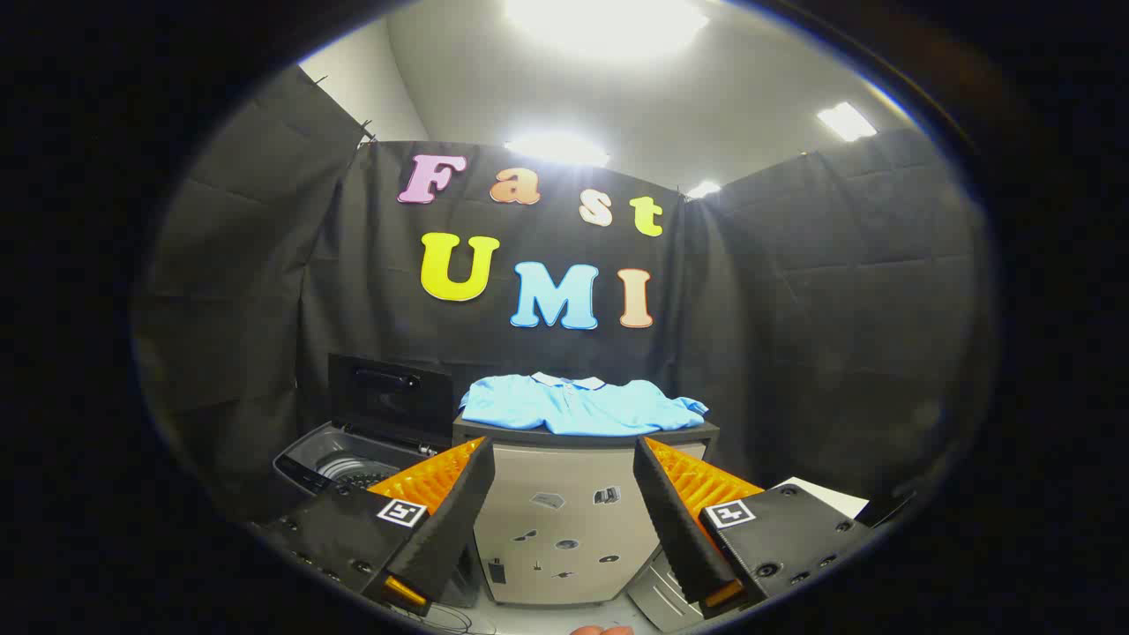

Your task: Put the clothes into the washing machine and then close the washing machine lid.

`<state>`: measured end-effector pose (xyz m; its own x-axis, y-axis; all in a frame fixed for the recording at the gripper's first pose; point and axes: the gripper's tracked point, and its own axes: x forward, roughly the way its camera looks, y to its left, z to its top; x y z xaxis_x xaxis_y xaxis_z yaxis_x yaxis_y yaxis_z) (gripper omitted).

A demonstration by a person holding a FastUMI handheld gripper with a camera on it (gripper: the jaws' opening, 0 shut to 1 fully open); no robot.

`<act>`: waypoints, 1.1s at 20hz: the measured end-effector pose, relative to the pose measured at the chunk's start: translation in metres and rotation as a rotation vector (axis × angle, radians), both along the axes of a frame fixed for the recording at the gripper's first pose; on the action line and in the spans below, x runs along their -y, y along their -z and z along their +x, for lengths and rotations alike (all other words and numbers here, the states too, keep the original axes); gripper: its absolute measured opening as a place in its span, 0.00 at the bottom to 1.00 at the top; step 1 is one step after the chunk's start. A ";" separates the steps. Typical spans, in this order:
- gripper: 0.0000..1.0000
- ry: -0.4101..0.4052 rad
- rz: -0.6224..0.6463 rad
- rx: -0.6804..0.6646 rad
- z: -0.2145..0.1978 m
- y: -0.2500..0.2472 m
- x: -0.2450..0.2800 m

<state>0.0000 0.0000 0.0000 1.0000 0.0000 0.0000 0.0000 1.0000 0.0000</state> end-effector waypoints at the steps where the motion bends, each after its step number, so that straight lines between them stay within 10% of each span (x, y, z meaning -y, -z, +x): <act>1: 0.98 -0.001 -0.003 0.002 0.002 -0.002 -0.001; 22: 0.98 -0.079 -0.030 0.004 0.042 -0.017 -0.042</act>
